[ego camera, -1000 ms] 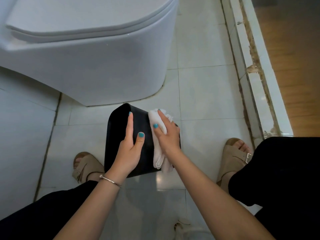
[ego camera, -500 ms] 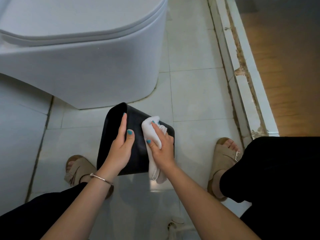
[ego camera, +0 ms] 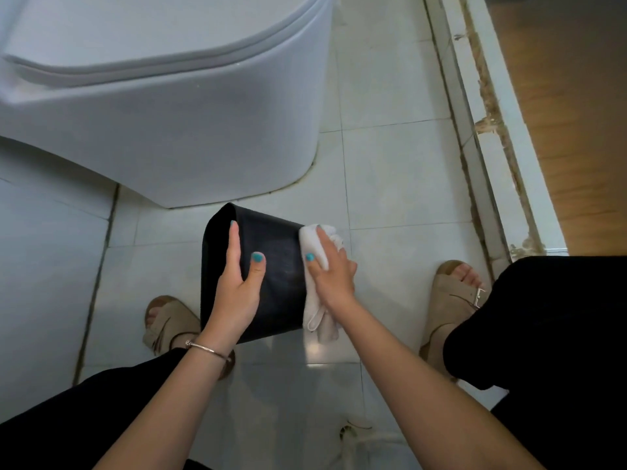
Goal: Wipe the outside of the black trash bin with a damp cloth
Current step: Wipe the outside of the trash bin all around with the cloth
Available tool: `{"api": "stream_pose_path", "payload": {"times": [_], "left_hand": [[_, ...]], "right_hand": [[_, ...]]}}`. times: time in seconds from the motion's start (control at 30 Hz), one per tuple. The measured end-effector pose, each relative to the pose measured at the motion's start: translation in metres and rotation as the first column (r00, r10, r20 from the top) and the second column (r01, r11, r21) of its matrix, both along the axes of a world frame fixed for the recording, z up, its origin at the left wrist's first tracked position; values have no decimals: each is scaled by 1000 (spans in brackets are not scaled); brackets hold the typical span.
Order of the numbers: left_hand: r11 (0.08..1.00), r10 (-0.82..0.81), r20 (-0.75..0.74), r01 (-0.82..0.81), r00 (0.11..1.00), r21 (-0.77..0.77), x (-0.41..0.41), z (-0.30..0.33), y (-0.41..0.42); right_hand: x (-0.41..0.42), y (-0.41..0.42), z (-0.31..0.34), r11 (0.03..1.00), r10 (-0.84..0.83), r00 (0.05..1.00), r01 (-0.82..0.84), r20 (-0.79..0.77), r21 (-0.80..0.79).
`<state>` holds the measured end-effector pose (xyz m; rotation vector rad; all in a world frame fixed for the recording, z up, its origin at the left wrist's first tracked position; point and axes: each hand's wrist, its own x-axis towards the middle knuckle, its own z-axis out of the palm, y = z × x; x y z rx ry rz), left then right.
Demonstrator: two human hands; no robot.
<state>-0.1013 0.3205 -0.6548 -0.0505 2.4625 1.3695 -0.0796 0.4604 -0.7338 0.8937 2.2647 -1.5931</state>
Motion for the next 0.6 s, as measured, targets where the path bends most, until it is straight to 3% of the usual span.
{"api": "stream_pose_path", "payload": {"times": [0.1, 0.2, 0.37, 0.53, 0.6], "left_hand": [[997, 75, -5, -75, 997, -18, 3, 1, 5], [993, 111, -3, -111, 994, 46, 0, -2, 11], [969, 161, 20, -162, 987, 188, -3, -9, 18], [921, 175, 92, -196, 980, 336, -13, -13, 29], [920, 178, 96, -200, 979, 337, -14, -13, 33]], "right_hand": [[0, -23, 27, 984, 173, 980, -167, -97, 67], [2, -41, 50, 974, 227, 954, -219, -195, 62], [8, -43, 62, 976, 194, 949, -212, -250, -48], [12, -42, 68, 955, 10, 966, -86, -260, -283], [13, -39, 67, 956, -13, 962, -68, -271, -286]]}}
